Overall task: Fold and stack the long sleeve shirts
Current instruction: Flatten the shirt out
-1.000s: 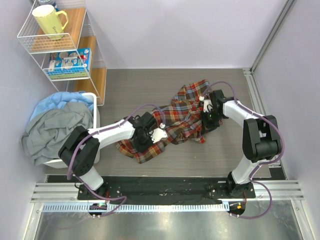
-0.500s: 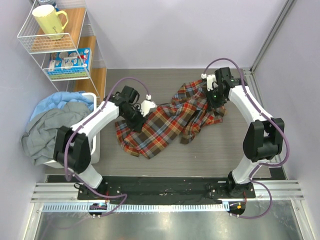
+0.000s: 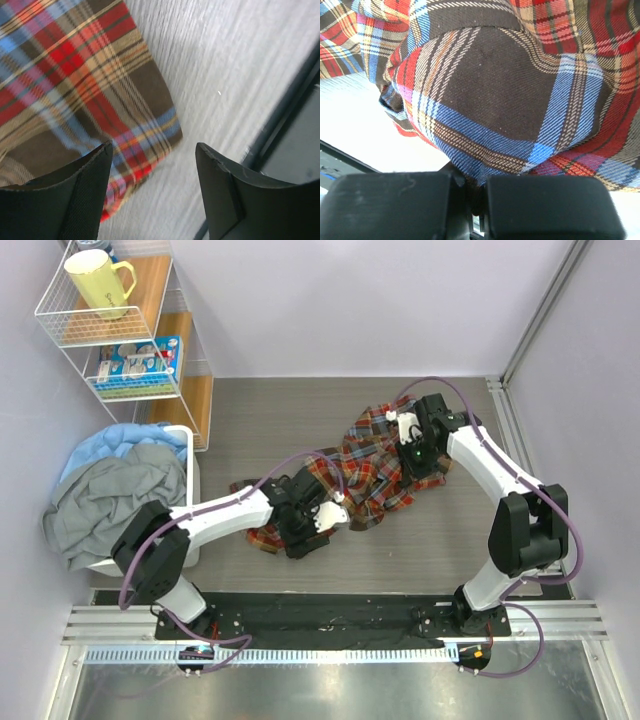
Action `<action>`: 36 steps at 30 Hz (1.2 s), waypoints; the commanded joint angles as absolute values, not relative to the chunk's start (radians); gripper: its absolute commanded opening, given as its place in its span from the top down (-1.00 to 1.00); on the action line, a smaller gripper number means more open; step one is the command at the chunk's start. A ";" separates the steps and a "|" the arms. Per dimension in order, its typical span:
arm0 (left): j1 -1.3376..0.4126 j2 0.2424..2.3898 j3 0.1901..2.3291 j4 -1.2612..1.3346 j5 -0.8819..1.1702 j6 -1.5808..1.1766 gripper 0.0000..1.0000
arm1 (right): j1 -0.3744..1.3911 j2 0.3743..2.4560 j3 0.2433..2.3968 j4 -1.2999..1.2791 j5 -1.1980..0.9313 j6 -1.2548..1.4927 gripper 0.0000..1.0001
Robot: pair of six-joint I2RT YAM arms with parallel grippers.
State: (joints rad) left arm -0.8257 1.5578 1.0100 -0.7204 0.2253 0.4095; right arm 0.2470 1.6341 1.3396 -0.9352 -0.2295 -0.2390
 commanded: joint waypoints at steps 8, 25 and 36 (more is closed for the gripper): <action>-0.946 1.701 0.950 -0.571 0.077 0.436 0.09 | 0.242 1.499 1.293 -0.900 -0.282 -0.173 0.98; -0.620 1.482 1.089 -0.822 0.417 0.413 1.00 | 0.308 1.738 1.653 -0.874 -0.163 -0.175 0.13; -0.534 1.591 1.135 -0.756 0.477 0.344 1.00 | 0.252 1.413 1.177 -0.798 -0.337 -0.014 -0.99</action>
